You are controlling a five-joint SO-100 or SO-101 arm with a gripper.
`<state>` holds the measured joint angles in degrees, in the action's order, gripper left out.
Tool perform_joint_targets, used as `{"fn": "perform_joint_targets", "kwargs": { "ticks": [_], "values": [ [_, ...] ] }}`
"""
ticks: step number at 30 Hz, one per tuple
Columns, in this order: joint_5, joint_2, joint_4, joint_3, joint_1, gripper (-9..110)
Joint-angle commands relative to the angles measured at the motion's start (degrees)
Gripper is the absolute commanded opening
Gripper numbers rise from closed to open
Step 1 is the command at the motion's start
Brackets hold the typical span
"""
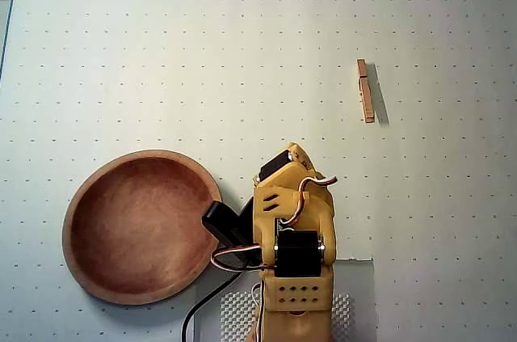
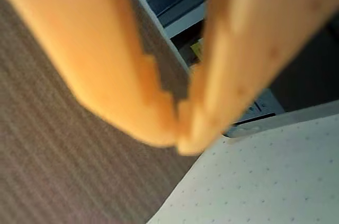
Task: Grasp a clothespin and put it in the bowl.
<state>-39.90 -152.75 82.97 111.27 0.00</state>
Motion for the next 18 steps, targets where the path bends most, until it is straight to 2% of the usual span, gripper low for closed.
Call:
{"fn": "perform_joint_targets", "kwargs": {
  "ticks": [1, 12, 18],
  "values": [
    [-4.3, 3.9, -0.2, -6.8, 2.9, -3],
    [-32.7, 22.7, -0.4, -17.4, 15.9, -3],
    [-43.8, 27.8, -0.5, -19.9, 20.3, -3]
  ]
}}
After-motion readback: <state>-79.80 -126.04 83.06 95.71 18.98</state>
